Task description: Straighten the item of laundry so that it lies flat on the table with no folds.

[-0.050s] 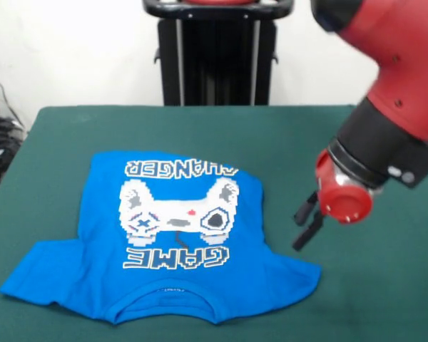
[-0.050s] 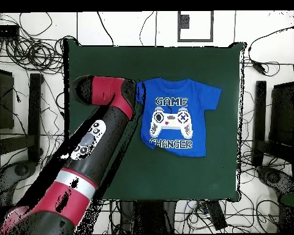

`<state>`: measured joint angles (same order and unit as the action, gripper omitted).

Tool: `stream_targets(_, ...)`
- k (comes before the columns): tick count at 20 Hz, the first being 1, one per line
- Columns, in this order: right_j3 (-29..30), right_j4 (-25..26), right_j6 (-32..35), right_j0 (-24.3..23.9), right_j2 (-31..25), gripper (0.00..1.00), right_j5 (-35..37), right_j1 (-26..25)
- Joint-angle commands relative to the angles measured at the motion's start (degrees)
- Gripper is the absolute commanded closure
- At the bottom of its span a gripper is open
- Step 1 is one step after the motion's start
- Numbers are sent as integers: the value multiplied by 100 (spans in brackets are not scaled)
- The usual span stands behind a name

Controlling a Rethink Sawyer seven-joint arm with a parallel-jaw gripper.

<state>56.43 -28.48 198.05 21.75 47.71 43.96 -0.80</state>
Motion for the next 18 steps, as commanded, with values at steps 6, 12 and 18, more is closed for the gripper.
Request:
stream_targets(6,1783,694,-1128,-319,-1447,0,-868,1121)
stream_targets(12,2153,1032,-1286,-628,-1958,0,-1035,1399)
stream_targets(18,2332,1342,-997,-701,-2174,0,-1070,1510)
